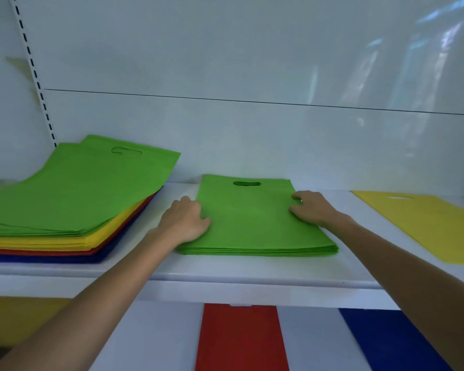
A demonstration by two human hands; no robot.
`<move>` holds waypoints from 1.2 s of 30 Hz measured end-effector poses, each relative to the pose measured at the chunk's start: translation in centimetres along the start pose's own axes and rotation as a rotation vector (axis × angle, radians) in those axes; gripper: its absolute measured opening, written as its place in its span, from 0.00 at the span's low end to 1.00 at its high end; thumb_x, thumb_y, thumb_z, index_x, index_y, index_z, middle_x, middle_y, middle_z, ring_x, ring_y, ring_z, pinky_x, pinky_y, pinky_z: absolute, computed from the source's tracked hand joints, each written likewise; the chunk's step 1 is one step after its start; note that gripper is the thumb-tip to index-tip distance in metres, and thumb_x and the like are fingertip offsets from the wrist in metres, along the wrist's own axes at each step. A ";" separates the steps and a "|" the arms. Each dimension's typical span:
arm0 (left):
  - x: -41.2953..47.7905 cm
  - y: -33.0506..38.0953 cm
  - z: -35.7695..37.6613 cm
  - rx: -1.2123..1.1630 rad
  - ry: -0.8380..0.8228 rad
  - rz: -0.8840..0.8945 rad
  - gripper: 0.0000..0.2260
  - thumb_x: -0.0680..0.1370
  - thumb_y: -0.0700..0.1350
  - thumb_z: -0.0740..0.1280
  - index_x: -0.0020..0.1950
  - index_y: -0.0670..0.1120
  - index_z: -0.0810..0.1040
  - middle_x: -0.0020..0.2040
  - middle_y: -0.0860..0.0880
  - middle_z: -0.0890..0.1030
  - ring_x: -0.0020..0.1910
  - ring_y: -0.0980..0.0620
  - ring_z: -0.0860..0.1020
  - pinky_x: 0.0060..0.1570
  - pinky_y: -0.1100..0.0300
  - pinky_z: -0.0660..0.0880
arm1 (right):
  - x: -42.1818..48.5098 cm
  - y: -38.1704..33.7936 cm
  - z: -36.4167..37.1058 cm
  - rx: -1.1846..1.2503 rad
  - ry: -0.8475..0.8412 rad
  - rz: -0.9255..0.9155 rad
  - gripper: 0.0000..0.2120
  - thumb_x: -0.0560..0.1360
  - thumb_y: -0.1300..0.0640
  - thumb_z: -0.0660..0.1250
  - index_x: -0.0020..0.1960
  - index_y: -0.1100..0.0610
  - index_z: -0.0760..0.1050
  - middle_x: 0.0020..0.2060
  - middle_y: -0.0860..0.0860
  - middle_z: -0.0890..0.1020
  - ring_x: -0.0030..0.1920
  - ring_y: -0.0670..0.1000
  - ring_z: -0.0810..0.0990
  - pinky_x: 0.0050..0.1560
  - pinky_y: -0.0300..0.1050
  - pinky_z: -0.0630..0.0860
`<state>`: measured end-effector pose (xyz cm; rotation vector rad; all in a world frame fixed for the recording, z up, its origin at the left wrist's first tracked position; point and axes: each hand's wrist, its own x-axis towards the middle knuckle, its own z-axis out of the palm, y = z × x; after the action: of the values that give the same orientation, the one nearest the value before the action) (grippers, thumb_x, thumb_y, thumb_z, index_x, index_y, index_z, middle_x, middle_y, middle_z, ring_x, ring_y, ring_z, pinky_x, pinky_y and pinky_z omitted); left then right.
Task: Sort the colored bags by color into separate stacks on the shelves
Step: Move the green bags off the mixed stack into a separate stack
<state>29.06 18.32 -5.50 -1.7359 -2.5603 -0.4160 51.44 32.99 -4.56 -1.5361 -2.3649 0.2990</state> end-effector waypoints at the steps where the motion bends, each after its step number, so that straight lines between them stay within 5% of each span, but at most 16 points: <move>1: 0.0 0.0 0.0 0.005 -0.003 -0.011 0.18 0.77 0.51 0.59 0.59 0.42 0.74 0.59 0.40 0.71 0.59 0.40 0.71 0.55 0.52 0.71 | 0.2 0.1 0.2 -0.008 -0.004 0.000 0.18 0.76 0.58 0.60 0.64 0.64 0.70 0.62 0.60 0.73 0.62 0.59 0.71 0.60 0.49 0.69; 6: 0.2 0.3 0.0 -0.046 -0.011 -0.038 0.20 0.76 0.51 0.60 0.65 0.45 0.73 0.63 0.41 0.71 0.62 0.41 0.70 0.58 0.53 0.69 | 1.0 0.7 0.8 -0.034 -0.028 0.014 0.13 0.76 0.55 0.56 0.53 0.61 0.74 0.55 0.59 0.77 0.55 0.58 0.73 0.56 0.49 0.72; 13: -0.1 0.5 -0.5 -0.237 0.077 0.004 0.15 0.76 0.45 0.63 0.62 0.46 0.76 0.63 0.44 0.76 0.61 0.46 0.73 0.55 0.59 0.70 | 0.7 0.3 0.3 -0.012 -0.047 0.023 0.17 0.78 0.55 0.57 0.62 0.65 0.72 0.60 0.60 0.76 0.61 0.58 0.73 0.60 0.49 0.70; 19: 0.7 -0.6 -3.0 -0.190 0.113 0.042 0.19 0.75 0.47 0.64 0.65 0.45 0.73 0.66 0.44 0.74 0.64 0.47 0.72 0.62 0.58 0.68 | 1.3 -2.4 -0.9 0.035 0.250 -0.037 0.16 0.77 0.57 0.60 0.60 0.64 0.75 0.60 0.60 0.76 0.62 0.59 0.73 0.61 0.51 0.71; 23: 1.5 -2.6 -6.8 -0.227 0.211 0.062 0.18 0.75 0.46 0.64 0.64 0.44 0.74 0.65 0.44 0.74 0.63 0.46 0.73 0.61 0.58 0.68 | 1.7 -6.3 -2.0 0.141 0.307 -0.090 0.17 0.77 0.57 0.60 0.65 0.60 0.72 0.63 0.57 0.75 0.63 0.57 0.72 0.62 0.50 0.69; 32: 1.0 -17.6 -12.7 -0.113 0.251 -0.166 0.16 0.76 0.44 0.63 0.63 0.42 0.75 0.64 0.41 0.75 0.63 0.44 0.72 0.62 0.55 0.69 | 2.1 -17.1 1.0 0.243 0.218 -0.155 0.15 0.75 0.54 0.62 0.60 0.58 0.74 0.54 0.56 0.79 0.54 0.57 0.77 0.56 0.52 0.74; 36: -0.3 -25.3 -12.8 -0.065 0.138 -0.343 0.17 0.77 0.52 0.64 0.56 0.39 0.76 0.56 0.40 0.77 0.56 0.42 0.75 0.55 0.54 0.71 | 1.9 -21.9 3.3 0.281 0.070 -0.176 0.13 0.75 0.51 0.62 0.46 0.62 0.77 0.45 0.57 0.83 0.43 0.56 0.82 0.47 0.48 0.78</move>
<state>4.31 6.38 1.52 -1.2291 -2.7687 -0.6103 30.84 25.85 -0.04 -1.1836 -2.2703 0.5030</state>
